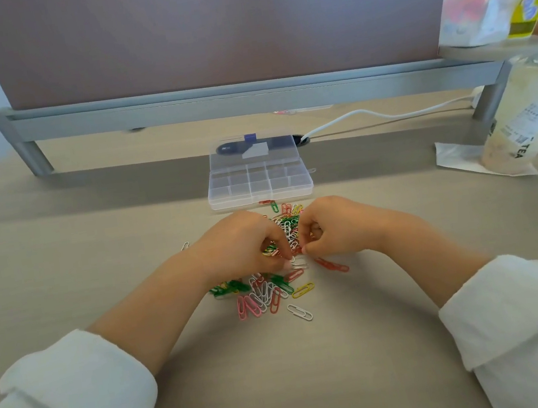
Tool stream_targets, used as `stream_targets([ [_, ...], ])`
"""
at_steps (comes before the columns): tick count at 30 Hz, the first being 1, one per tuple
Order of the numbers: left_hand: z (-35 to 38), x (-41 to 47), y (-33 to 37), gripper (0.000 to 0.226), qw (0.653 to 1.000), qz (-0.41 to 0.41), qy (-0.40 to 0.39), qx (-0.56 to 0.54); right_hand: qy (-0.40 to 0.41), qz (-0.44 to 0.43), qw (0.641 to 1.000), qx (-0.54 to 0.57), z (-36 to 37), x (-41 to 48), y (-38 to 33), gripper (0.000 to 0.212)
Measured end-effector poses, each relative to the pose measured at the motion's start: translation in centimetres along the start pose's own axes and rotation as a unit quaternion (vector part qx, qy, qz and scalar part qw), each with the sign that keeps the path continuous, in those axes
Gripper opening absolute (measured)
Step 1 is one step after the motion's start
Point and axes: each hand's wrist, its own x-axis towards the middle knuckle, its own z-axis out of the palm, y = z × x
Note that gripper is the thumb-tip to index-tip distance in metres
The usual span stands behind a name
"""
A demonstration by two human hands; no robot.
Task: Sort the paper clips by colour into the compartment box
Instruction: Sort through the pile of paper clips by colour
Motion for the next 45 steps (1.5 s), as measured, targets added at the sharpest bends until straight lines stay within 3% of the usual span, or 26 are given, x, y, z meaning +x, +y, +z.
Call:
stream_targets([
  [5,0.6,0.4,0.3,0.019,0.999,0.011,-0.021,0.026,0.003,0.002,1.000,-0.001,0.0,0.0,0.2,0.015],
  [12,0.3,0.3,0.4,0.006,0.993,-0.016,-0.113,0.031,0.017,0.001,1.000,0.010,0.3,0.4,0.3,0.021],
  [18,-1.3,-0.1,-0.4,0.021,0.990,-0.100,-0.057,-0.077,0.059,-0.024,0.995,0.080,1.0,0.7,0.4,0.009],
  [21,-1.3,-0.2,-0.5,0.028,0.987,-0.110,-0.033,-0.113,0.035,-0.038,0.995,0.086,1.4,0.7,0.1,0.019],
  [27,-0.6,0.3,-1.0,0.035,0.990,-0.101,0.031,-0.088,0.021,-0.041,0.998,0.049,0.9,0.7,0.1,0.012],
  [36,-0.4,-0.1,-2.3,0.021,0.987,-0.132,-0.005,-0.096,-0.085,-0.027,0.995,0.035,-0.7,0.6,0.1,0.016],
  [42,-0.1,0.1,-2.5,0.015,0.983,-0.115,-0.011,-0.143,-0.023,0.000,0.999,0.039,-1.8,1.4,0.0,0.012],
  [45,0.3,0.2,-2.6,0.011,0.981,-0.110,-0.011,-0.158,-0.059,0.014,0.998,0.018,-1.6,1.8,-0.3,0.007],
])
